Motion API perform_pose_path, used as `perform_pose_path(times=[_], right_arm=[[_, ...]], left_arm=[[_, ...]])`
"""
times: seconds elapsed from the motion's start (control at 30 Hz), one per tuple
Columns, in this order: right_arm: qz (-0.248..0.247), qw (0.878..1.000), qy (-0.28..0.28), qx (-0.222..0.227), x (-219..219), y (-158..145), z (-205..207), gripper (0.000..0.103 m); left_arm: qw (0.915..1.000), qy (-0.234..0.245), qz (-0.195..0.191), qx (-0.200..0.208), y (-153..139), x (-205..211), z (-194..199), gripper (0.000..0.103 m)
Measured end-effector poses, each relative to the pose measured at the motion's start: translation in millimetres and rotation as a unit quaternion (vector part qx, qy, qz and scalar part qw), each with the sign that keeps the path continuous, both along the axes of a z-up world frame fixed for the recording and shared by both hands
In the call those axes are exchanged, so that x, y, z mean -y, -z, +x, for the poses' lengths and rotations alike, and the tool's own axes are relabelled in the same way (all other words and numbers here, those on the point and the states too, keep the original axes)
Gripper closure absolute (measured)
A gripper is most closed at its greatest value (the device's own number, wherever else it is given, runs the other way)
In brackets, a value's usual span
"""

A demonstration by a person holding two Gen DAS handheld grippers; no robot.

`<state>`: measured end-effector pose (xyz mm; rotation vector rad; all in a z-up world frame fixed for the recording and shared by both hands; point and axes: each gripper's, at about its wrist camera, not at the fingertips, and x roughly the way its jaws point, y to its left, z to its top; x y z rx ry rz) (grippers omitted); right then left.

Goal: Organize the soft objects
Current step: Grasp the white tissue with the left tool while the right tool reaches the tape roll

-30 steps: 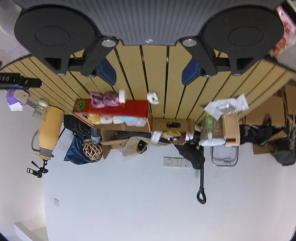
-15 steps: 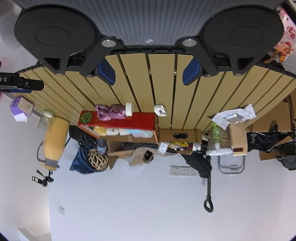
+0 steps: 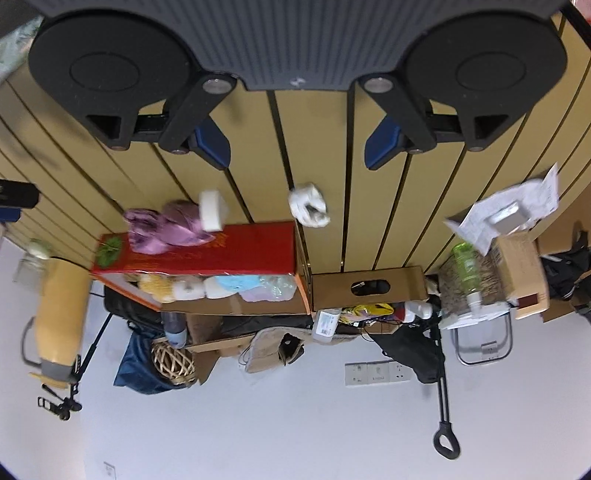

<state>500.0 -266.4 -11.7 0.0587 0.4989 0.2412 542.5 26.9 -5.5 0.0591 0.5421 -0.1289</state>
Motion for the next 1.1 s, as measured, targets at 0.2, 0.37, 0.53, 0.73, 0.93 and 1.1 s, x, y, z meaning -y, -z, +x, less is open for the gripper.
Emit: perform_pose_path(times=[0.2,0.37,0.53,0.73,0.93,1.1], right_arm=[[-0.009,1.0,-0.025,-0.004,-7.3,1.9,74.0,0.031],[0.01,0.999,-0.024,-0.04,-4.9,21.0,139.4,0.032],[0.024,0.998,-0.023,-0.048,-4.6,35.4,178.6,0.033],[0.065,0.994,-0.016,-0.085,8.6,56.9,195.2,0.047],[0.094,0.99,-0.028,-0.1,10.9,60.8,197.3,0.074],[0.033,0.995,0.014,-0.09,8.7,53.7,179.6,0.068]], left_arm=[[0.9994,-0.009,-0.004,-0.033,18.4,-0.9,79.1,0.024],[0.9992,0.002,-0.008,-0.04,31.5,3.1,114.9,0.034],[0.9978,0.012,-0.014,-0.063,44.2,7.6,137.3,0.05],[0.9976,0.026,-0.031,-0.056,43.6,10.6,138.0,0.086],[0.9979,0.034,-0.036,-0.041,33.6,19.7,123.0,0.09],[0.9973,0.032,-0.059,-0.03,22.5,17.7,92.3,0.09]])
